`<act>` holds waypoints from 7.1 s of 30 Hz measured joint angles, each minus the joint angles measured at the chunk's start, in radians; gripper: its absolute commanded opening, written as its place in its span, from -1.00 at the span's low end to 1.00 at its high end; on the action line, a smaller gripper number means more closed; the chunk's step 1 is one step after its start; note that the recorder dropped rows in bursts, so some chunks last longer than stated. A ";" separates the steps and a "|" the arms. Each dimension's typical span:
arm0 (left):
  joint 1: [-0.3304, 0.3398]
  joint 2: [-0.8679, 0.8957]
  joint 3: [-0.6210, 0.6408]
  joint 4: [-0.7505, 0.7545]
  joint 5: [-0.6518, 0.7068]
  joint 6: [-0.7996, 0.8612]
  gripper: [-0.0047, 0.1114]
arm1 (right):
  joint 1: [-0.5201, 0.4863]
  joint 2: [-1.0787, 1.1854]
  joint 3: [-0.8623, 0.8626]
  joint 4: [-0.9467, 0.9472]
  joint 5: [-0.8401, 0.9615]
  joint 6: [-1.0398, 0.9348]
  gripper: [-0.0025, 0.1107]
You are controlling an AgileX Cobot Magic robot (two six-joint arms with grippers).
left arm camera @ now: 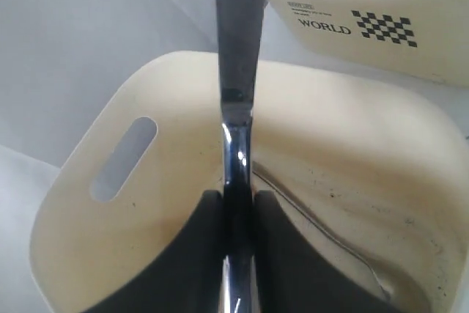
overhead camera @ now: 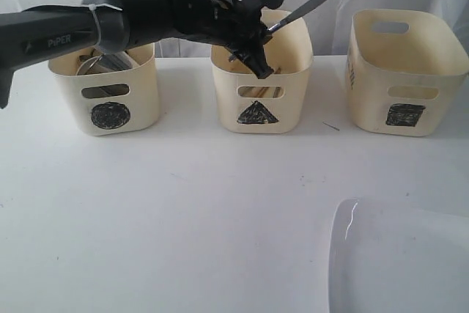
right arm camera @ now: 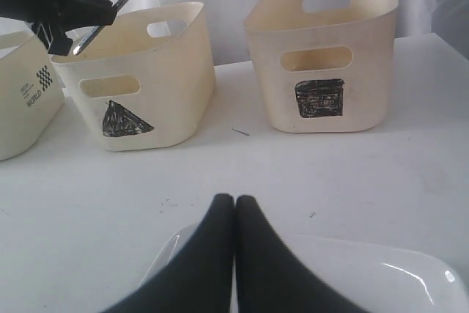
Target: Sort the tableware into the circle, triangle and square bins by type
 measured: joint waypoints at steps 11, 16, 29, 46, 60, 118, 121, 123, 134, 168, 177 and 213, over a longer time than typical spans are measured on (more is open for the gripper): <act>0.015 0.000 -0.005 0.000 0.033 -0.101 0.01 | 0.000 0.000 0.000 0.000 0.000 0.000 -0.96; 0.021 -0.004 -0.005 -0.002 0.083 -0.164 0.00 | 0.000 0.000 0.000 0.000 0.000 0.000 -0.96; 0.021 -0.178 0.043 0.011 0.247 -0.203 -0.52 | 0.000 0.000 0.000 0.000 0.000 0.001 -0.96; 0.021 -0.820 0.800 0.054 0.059 -0.314 -0.54 | 0.000 0.000 0.000 0.000 0.000 0.014 -0.96; 0.021 -1.388 1.445 0.054 -0.059 -0.433 -0.54 | 0.000 0.000 0.000 0.000 0.000 0.014 -0.96; 0.311 -2.173 1.954 0.262 0.139 -0.439 -0.54 | 0.000 0.000 0.000 0.000 0.000 0.014 -0.96; 0.311 -2.173 1.954 0.262 0.140 -0.439 -0.54 | 0.000 0.000 0.000 0.000 0.000 0.014 -0.96; 0.311 -2.173 1.954 0.262 0.140 -0.439 -0.54 | 0.000 0.000 0.000 0.000 0.000 0.014 -0.96; 0.311 -2.173 1.954 0.262 0.140 -0.563 -0.54 | 0.000 0.000 0.000 0.000 0.000 0.014 -0.96; 0.311 -2.173 1.954 0.296 0.140 -0.849 -0.54 | 0.000 0.000 0.000 0.000 0.000 0.014 -0.96; 0.311 -2.173 1.954 0.296 0.140 -0.849 -0.54 | 0.000 0.000 0.000 0.000 0.000 0.014 -0.96; 0.311 -2.173 1.954 0.296 0.140 -0.851 -0.54 | 0.000 0.387 -0.583 -0.064 0.628 -0.002 0.27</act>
